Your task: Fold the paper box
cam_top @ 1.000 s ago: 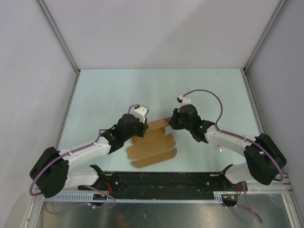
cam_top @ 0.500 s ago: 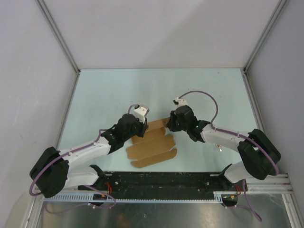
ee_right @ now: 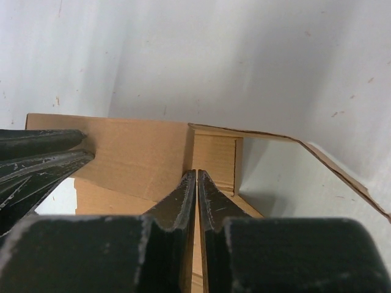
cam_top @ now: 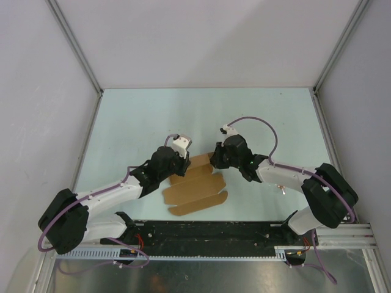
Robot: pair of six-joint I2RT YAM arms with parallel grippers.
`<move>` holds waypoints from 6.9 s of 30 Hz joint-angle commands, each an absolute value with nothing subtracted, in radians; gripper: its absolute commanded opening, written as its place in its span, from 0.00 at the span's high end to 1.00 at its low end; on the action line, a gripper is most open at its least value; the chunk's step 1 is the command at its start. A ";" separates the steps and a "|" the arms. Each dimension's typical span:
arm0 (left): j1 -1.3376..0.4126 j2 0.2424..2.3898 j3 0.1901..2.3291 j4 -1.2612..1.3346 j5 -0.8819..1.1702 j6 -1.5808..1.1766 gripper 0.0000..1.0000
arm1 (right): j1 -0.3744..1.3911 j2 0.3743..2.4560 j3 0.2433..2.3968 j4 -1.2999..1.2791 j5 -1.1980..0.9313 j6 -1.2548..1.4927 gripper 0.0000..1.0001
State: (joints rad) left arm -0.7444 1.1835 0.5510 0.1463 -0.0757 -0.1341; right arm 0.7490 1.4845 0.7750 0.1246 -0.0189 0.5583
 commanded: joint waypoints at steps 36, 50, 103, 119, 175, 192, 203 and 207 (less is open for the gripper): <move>-0.750 1.186 0.535 0.161 -0.080 -0.137 0.77 | 0.756 1.594 0.813 0.126 0.170 0.531 0.92; -0.750 1.192 0.535 0.161 -0.077 -0.135 0.77 | 0.753 1.618 0.813 0.189 0.075 0.546 0.93; -0.750 1.192 0.532 0.161 -0.075 -0.133 0.77 | 0.747 1.467 0.808 0.010 0.101 0.512 0.86; -0.750 1.200 0.534 0.161 -0.077 -0.130 0.77 | 0.560 1.281 0.863 -0.170 -0.090 0.158 0.34; -0.750 1.201 0.534 0.161 -0.080 -0.126 0.77 | 0.485 1.683 1.141 -0.330 -0.428 -0.319 0.76; -0.750 1.207 0.535 0.161 -0.078 -0.126 0.77 | 0.538 1.686 1.154 -0.342 -0.373 -0.120 1.00; -0.750 1.210 0.535 0.161 -0.074 -0.127 0.77 | 0.584 1.703 1.155 -0.333 -0.313 0.096 1.00; -0.750 1.207 0.535 0.161 -0.071 -0.129 0.77 | 0.621 1.703 1.155 -0.331 -0.204 0.117 1.00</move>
